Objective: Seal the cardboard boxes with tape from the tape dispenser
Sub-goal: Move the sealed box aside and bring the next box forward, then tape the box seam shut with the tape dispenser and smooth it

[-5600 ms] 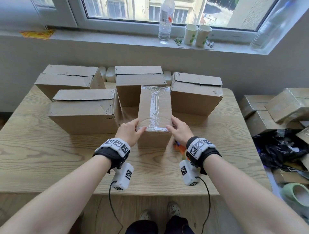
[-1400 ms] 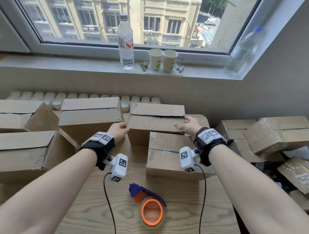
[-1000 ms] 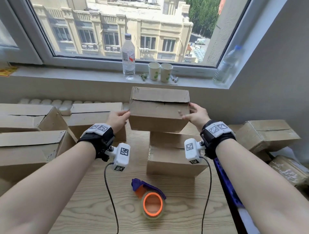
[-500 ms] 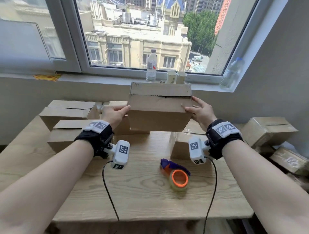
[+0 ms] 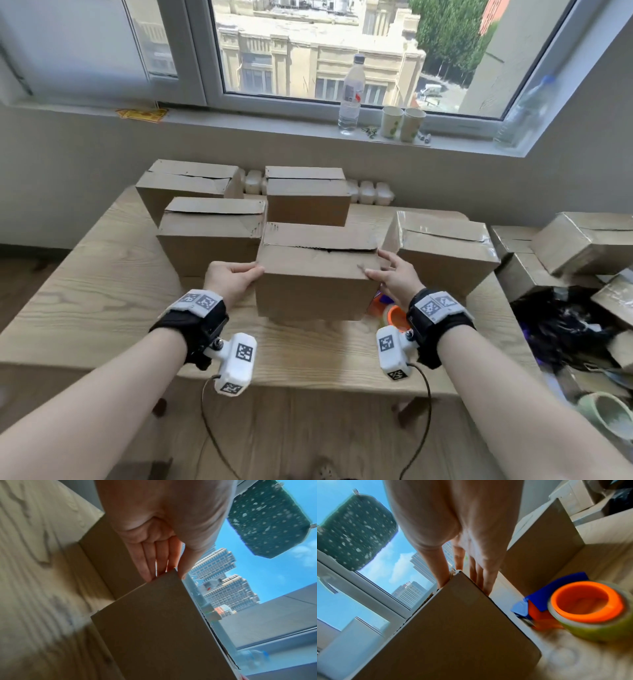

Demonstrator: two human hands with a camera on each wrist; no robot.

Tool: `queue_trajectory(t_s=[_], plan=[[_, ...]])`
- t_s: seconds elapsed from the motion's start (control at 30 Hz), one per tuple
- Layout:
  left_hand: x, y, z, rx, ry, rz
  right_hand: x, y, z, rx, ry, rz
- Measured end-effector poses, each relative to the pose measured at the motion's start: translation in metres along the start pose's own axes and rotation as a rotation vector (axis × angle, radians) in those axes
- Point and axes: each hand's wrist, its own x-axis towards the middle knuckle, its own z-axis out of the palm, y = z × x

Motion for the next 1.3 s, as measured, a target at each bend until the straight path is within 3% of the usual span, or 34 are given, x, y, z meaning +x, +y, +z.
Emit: queue_trajectory(t_s=[0.3, 0.5, 0.63, 0.8, 1.03, 1.23, 1.3], plan=[[-0.001, -0.045, 0.005, 0.035, -0.011, -0.107, 0.018, 0.05, 0.006, -0.007, -0.025, 0.113], [-0.014, -0.047, 0.015, 0.216, 0.034, 0.027, 0.02, 0.062, -0.002, 0.027, -0.032, 0.094], [-0.017, -0.046, 0.02, 0.415, 0.064, 0.118, 0.03, 0.082, -0.013, -0.022, 0.074, 0.12], [-0.014, -0.043, 0.035, 0.598, -0.036, 0.247, 0.023, 0.116, -0.033, -0.464, 0.205, 0.108], [-0.005, -0.049, 0.049, 0.654, -0.108, 0.311, 0.027, 0.145, -0.042, -0.981, 0.224, 0.067], [-0.007, -0.051, 0.05, 0.687, -0.111, 0.286, 0.035, 0.144, -0.041, -1.202, 0.191, 0.131], [-0.006, -0.05, 0.05, 0.705, -0.12, 0.286, 0.037, 0.141, -0.044, -1.181, 0.174, 0.158]])
